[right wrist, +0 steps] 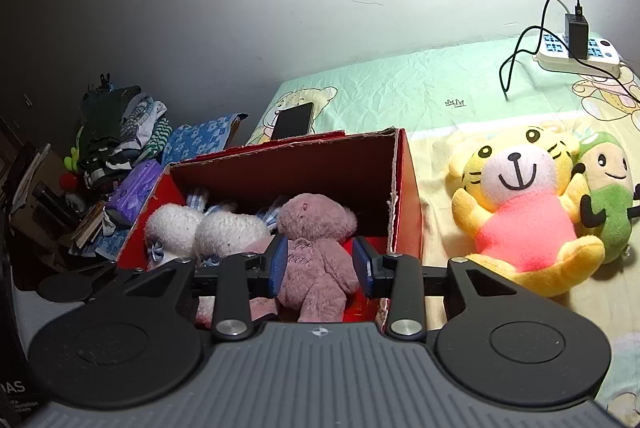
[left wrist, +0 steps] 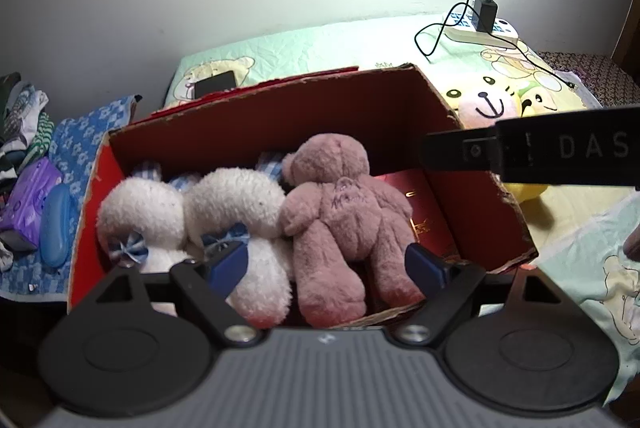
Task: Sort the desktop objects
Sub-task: 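Withdraw the right gripper from the box toward the yellow tiger plush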
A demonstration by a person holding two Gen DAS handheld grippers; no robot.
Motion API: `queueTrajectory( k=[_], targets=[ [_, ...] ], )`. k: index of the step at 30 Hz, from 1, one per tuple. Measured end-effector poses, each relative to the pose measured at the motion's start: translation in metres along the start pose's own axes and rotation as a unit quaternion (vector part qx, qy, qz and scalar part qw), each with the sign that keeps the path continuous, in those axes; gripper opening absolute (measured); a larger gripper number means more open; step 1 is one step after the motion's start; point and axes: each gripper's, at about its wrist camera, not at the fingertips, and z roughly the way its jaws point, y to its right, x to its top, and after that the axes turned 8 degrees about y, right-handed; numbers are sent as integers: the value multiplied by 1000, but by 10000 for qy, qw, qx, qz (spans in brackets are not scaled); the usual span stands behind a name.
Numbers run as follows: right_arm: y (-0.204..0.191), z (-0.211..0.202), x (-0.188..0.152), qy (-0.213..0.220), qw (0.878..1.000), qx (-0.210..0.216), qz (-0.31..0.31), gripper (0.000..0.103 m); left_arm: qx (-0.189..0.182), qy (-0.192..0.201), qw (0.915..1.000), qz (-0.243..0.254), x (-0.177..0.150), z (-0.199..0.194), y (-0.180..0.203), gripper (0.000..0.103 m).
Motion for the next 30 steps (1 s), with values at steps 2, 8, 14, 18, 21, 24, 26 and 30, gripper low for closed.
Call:
queueTrajectory(
  k=[2,8,14,18,21,24,26,30],
  targets=[
    [1,-5,-2,29,10000,-18,48,39,12,10,10000,17,0,-3,3,87],
    [11,-20,-6,92,9998,12,202,39,120,62,9999,22,1,-14,15,87],
    [26,-31,-5,88,9996,102,234,39,342,54,9994,1,4,-18,34,87],
    [36,-39,-4,35,9996,210,204,42,452,22,9989,-81,6,-19,46,88],
    [44,-43,-3,-27,9996,231,140,45,635,106,9978,-144,8,-24,55,88],
    [58,-47,-2,-73,9996,225,157,45,705,201,9972,-166,11,-30,65,89],
    [70,-49,0,-102,9994,221,248,45,714,247,9971,-120,13,-32,74,89],
    [92,-55,3,-104,9990,221,370,45,596,292,9977,-105,18,-31,93,89]
  ],
)
